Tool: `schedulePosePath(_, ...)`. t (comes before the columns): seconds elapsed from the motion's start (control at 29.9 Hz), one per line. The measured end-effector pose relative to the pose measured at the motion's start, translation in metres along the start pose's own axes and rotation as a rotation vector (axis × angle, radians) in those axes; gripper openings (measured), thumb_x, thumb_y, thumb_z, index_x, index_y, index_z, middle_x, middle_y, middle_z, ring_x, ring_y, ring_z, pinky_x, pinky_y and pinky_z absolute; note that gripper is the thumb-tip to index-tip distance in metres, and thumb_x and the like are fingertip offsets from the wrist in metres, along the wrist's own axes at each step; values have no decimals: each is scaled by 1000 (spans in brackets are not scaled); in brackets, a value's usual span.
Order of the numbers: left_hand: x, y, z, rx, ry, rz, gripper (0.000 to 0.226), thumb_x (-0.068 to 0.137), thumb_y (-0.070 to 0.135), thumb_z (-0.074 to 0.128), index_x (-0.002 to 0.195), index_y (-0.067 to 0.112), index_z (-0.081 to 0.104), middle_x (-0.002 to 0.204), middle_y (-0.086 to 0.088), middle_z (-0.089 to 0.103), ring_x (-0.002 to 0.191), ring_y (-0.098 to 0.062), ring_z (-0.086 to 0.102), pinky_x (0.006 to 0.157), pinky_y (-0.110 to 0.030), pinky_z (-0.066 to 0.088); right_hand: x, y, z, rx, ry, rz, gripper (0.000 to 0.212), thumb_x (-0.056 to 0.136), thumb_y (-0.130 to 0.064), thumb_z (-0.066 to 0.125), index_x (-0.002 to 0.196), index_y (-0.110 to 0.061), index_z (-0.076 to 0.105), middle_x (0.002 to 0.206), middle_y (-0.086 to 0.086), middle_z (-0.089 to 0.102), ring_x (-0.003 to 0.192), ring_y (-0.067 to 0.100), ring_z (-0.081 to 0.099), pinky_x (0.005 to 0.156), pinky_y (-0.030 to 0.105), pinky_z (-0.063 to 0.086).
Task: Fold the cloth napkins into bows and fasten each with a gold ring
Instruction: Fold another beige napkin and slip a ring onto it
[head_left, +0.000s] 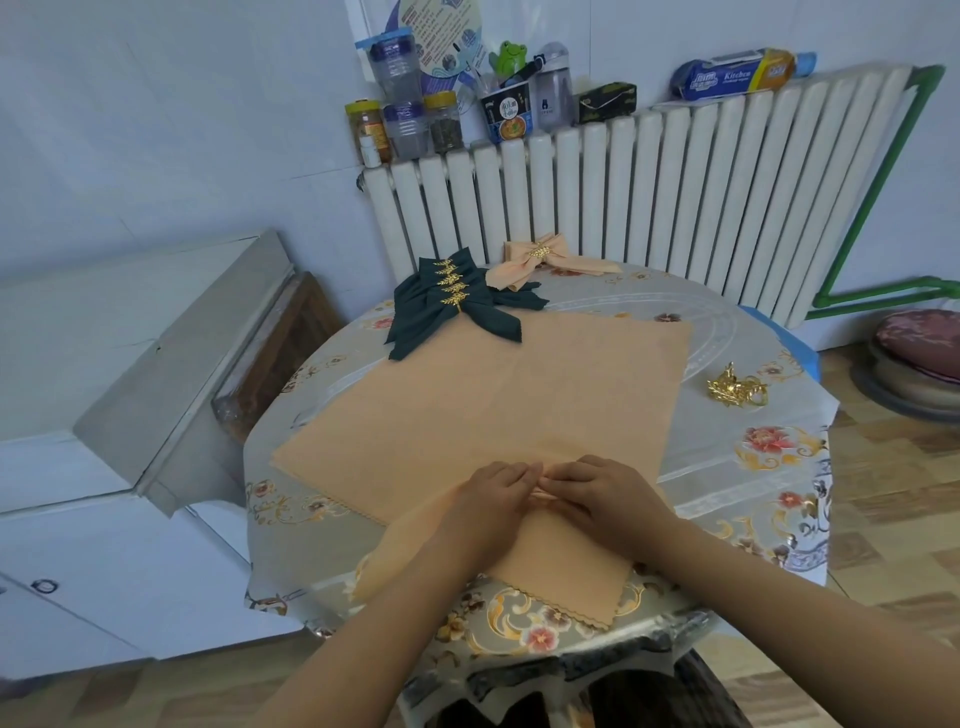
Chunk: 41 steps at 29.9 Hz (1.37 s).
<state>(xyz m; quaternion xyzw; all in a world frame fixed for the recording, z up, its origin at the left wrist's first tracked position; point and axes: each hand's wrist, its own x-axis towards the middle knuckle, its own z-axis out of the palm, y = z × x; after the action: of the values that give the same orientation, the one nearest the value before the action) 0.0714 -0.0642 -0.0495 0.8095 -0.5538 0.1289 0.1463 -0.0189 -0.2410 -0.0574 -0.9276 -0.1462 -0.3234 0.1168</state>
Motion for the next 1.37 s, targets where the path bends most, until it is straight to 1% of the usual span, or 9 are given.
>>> schedulePosePath(0.17,-2,3,2,47,30,23,50,89,38,42,117,3,64,103,-7,68,88,-25,63,75,-28,54,3,-6,-2,1,-23,84,34,86,-40,45,90,-25,76,85,-9,72,68,13,65,55,18,50)
schedulePosePath(0.33,5,9,0,93,3,-31,43,87,32,42,108,7,69,89,-5,68,77,-24,62,66,-26,52,4,-11,-7,-18,-31,141,35,84,-40,44,90,-26,76,83,-7,72,69,14,67,54,20,52)
schedulePosePath(0.57,22,21,-6,-48,-30,-117,48,89,28,37,115,1,65,83,-17,62,81,-37,59,76,-42,48,-3,-12,-18,-23,70,337,38,86,-40,46,91,-18,76,86,-1,72,77,21,66,67,29,52)
schedulePosePath(0.7,47,28,-4,0,-25,-129,41,92,24,44,122,1,61,91,-20,61,89,-39,55,80,-42,43,-8,10,-35,-25,184,562,41,88,-37,43,99,-13,74,94,4,70,88,26,62,79,36,48)
schedulePosePath(0.87,71,41,14,-4,-90,-186,47,90,24,38,130,5,54,100,-18,60,98,-37,52,86,-43,40,-23,57,-66,-81,308,930,27,85,-18,65,110,-9,68,107,16,63,103,36,52,89,41,39)
schedulePosePath(0.97,73,43,28,-18,-67,-217,39,85,21,47,118,8,63,87,-9,63,81,-32,59,74,-39,48,-31,84,-79,-99,355,1084,40,81,-19,68,118,-5,60,117,19,57,109,38,48,95,43,36)
schedulePosePath(1.07,69,39,36,1,24,-186,38,80,20,45,110,9,66,80,-4,63,70,-27,58,64,-32,49,-32,101,-84,-68,299,1175,54,81,-21,68,131,-10,51,132,15,48,119,34,41,101,41,32)
schedulePosePath(1.2,67,35,47,28,110,-161,41,80,18,41,110,7,66,80,-6,63,71,-28,55,68,-34,38,-35,124,-88,-35,128,1244,62,84,-17,63,141,-12,40,143,13,39,126,33,33,104,40,29)
schedulePosePath(1.37,69,36,49,6,156,-157,41,83,21,42,110,7,68,80,-4,63,71,-27,56,66,-34,42,-43,148,-86,22,67,1234,56,85,-11,63,138,-9,45,133,16,53,120,36,44,102,41,34)
